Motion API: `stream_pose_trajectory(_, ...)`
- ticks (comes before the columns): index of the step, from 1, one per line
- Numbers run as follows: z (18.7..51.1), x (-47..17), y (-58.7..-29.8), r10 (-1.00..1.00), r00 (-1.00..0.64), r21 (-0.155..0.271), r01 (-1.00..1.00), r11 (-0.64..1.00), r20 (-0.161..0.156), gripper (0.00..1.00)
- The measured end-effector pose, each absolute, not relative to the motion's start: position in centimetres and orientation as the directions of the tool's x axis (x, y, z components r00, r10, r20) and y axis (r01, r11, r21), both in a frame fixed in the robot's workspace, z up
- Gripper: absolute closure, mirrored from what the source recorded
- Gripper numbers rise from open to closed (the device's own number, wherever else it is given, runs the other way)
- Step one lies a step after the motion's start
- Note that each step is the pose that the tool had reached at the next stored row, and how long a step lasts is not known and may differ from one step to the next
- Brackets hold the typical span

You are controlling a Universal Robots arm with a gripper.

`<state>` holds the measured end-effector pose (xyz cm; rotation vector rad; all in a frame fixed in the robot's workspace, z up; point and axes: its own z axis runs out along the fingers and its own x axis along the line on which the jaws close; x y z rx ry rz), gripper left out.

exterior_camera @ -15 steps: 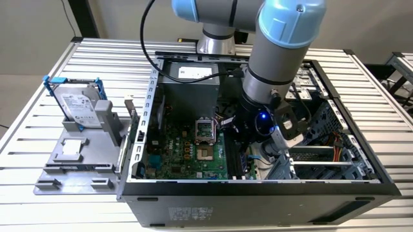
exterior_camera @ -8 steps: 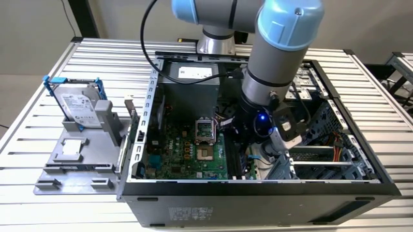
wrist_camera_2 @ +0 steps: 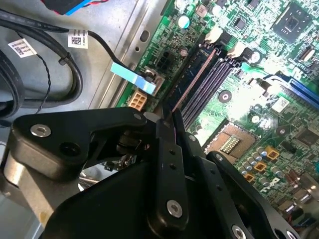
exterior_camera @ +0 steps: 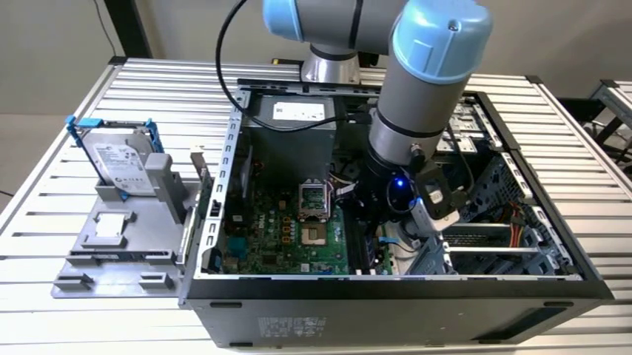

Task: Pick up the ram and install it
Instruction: 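Insert the ram into the slot, then press down the ram until it locks into place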

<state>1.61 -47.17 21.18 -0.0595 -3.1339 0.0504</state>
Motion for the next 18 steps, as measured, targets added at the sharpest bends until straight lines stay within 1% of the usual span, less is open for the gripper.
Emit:
stream_pose_trajectory(1,21.2,1.6,-47.2,0.038,-0.999,-0.032,0.038,0.999,0.006,1.0)
stream_pose_trajectory(2,21.2,1.6,-47.2,0.038,-0.999,-0.031,0.038,0.999,0.006,0.0)
stream_pose_trajectory(5,21.4,1.6,-47.2,0.048,-0.999,-0.034,0.047,0.998,0.006,0.0)
stream_pose_trajectory(11,24.1,1.6,-47.2,0.054,-0.999,-0.034,0.053,0.998,0.006,0.0)
stream_pose_trajectory(14,24.2,1.6,-47.2,0.053,-0.999,-0.034,0.053,0.998,0.006,0.0)
stream_pose_trajectory(15,24.2,1.6,-47.2,0.053,-0.999,-0.034,0.053,0.998,0.006,1.0)
stream_pose_trajectory(18,24.3,1.6,-47.2,0.053,-0.999,-0.034,0.053,0.998,0.006,1.0)
